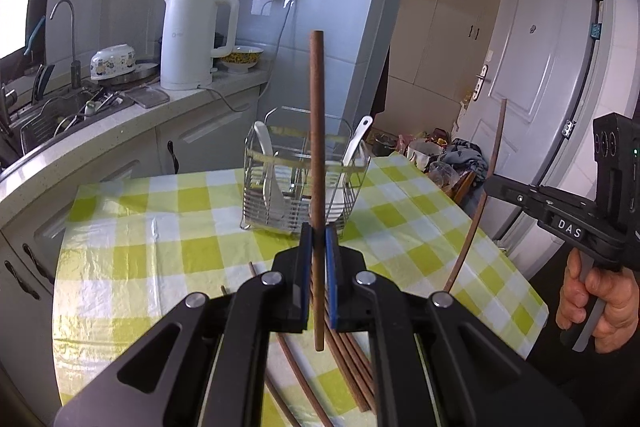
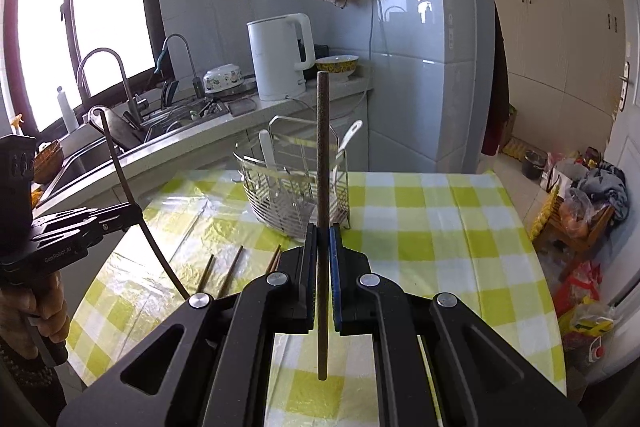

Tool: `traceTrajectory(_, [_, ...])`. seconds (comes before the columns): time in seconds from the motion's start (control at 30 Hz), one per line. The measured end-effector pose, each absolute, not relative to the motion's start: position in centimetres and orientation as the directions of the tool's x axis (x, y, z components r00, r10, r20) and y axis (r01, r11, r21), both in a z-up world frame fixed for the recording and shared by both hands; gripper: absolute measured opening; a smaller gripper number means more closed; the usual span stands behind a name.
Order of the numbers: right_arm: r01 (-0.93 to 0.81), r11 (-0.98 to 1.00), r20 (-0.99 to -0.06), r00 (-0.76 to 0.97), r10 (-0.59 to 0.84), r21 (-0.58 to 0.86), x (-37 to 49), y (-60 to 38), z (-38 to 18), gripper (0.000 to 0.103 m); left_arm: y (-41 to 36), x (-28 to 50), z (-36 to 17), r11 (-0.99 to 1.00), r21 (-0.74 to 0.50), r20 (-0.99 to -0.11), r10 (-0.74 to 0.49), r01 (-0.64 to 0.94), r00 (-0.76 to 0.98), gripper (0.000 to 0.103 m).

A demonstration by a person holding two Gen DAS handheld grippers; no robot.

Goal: Organize utensils
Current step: 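Lower both chopsticks into the wire rack and open both tools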

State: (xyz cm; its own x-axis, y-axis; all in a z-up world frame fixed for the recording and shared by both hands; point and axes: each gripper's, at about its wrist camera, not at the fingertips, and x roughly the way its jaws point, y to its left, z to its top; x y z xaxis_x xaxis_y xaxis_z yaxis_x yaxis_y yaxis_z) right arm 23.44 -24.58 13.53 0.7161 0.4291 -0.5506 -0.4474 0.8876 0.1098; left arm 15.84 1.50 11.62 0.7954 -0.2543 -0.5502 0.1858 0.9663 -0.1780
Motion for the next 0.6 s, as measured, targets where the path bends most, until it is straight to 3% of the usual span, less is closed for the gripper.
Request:
traceTrajectory(0.37, [-0.460, 0.881, -0.446, 0.769, 0.457, 0.109, 29.9, -21.7, 22.0, 0.007, 1.5, 21.9, 20.7, 0.975, -0.094, -0.465, -0.220, 0.199, 0.857, 0.006])
traceTrajectory(0.6, [-0.433, 0.891, -0.399, 0.799, 0.449, 0.135, 34.8, -20.5, 24.4, 0.007, 1.0, 26.8, 23.7, 0.980, -0.060, -0.441, -0.197, 0.191, 0.876, 0.006])
